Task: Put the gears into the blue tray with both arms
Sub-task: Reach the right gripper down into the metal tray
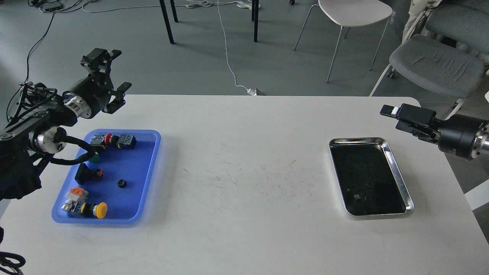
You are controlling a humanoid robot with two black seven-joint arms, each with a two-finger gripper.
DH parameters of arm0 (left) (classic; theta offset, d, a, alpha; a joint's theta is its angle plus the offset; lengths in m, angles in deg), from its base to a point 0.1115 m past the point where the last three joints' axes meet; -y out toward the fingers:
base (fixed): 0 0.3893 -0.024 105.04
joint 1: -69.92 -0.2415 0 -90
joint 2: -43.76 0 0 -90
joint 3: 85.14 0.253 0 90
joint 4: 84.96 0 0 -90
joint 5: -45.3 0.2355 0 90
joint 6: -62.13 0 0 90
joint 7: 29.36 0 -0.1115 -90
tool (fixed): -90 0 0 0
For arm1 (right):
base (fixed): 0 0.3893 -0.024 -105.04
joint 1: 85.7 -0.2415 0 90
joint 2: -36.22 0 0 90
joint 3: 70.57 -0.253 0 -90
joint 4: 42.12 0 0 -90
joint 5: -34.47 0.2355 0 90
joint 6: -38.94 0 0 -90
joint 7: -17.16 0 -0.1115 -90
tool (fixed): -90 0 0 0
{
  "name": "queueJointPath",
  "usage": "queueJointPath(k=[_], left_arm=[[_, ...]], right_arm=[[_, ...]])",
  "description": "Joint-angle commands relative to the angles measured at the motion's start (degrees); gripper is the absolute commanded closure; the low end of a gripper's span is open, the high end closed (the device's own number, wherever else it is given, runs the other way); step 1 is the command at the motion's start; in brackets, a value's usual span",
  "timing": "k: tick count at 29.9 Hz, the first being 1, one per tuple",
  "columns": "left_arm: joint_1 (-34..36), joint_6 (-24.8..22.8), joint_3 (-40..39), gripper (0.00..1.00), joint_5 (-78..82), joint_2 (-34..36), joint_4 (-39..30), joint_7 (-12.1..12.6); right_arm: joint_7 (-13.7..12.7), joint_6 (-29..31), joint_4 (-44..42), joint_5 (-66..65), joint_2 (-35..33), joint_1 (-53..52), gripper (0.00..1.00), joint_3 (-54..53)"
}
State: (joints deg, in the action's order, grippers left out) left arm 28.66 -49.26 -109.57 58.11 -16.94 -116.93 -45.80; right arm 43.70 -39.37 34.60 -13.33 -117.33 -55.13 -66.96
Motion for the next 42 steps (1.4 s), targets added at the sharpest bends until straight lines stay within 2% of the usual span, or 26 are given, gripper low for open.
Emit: queueJointPath(k=[1, 4, 12, 17, 26, 42], left_arm=[[0.04, 0.47, 0.0, 0.01, 0.1, -0.3, 1.65, -0.26], [0.04, 0.47, 0.0, 0.01, 0.19, -0.82, 2.88, -0.26], [-0.05, 0.65, 0.08, 0.01, 0.19, -1.0, 2.97, -0.43], [-0.14, 0.65, 0.08, 0.01, 0.1, -1.09, 3.15, -0.43], [-0.23, 0.65, 0.0, 0.01, 0.1, -1.0, 3.15, -0.61], [-0.75, 0.56, 0.0, 0.01, 0.1, -0.65, 3.15, -0.96]], right_arm=[[0.01, 3.23, -0.25, -3.25, -0.17, -0.42, 0.01, 0.35], [-0.08, 8.16, -0.16, -9.4, 0.0, -2.08, 0.01, 0.26], [0.01, 10.63, -0.25, -24.34, 1.41, -2.62, 0.01, 1.84], [1.07, 10.72, -0.25, -30.06, 2.11, -3.05, 0.01, 3.86], [1.24, 9.84, -5.16, -42.72, 7.99, -9.02, 0.01, 12.11], [1.47, 7.99, -14.48, -43.87, 21.62, -17.64, 0.03, 28.37]])
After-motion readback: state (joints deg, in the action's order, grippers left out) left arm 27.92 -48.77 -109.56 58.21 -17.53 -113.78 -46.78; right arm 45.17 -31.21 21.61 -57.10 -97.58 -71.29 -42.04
